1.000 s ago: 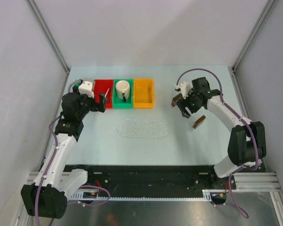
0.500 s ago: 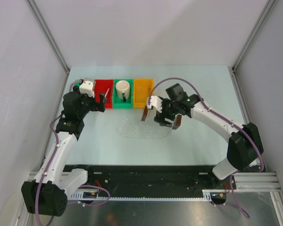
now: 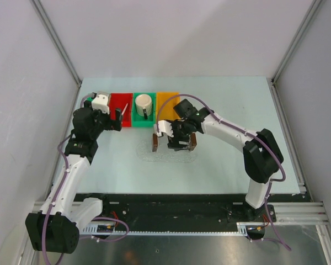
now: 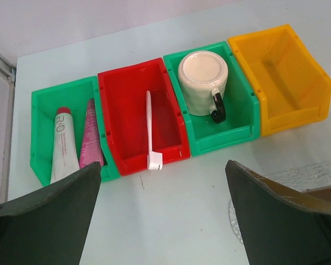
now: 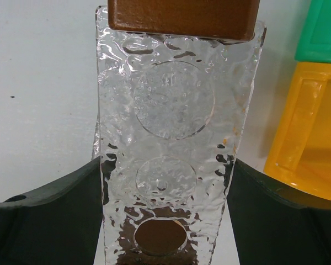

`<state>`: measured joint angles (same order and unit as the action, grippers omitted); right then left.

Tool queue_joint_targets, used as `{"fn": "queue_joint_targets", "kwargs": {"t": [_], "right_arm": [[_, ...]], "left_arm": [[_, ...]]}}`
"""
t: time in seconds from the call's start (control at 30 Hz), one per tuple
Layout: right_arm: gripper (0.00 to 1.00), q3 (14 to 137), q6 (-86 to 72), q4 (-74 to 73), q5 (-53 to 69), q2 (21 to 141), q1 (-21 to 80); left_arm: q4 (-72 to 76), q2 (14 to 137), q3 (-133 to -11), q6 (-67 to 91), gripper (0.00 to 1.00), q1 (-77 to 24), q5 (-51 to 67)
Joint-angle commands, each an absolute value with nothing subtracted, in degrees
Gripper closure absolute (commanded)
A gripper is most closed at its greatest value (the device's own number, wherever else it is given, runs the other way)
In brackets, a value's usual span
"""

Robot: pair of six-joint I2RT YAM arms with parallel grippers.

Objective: Prepare toiletry sets of a toothbrush and toothpaste on the tray

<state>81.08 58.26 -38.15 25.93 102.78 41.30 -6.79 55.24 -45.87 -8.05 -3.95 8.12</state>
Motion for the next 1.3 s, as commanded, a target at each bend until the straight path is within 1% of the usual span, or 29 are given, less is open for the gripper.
{"fn": "queue_joint_targets", "kwargs": {"t": [0.0, 0.17, 0.77, 1.27], "right_arm": [[0.73, 87.8, 58.6, -40.9, 26.2, 105.7, 41.8], [0.73, 92.8, 57.1, -47.0, 25.0, 110.1, 41.9], [0.72, 89.3, 48.4, -43.9, 20.4, 111.3, 42.9], [0.71, 87.1, 46.9, -42.0, 20.3, 112.2, 43.9]], "left_arm": [[-6.1, 54.1, -47.5, -11.5, 0.00, -3.3, 9.1], [-6.2, 54.0, -47.6, -11.5, 0.00, -3.3, 9.5], [-6.0, 53.0, -47.2, -11.2, 0.00, -3.3, 11.0], [-6.1, 52.5, -46.7, -11.2, 0.00, -3.3, 11.9]]}}
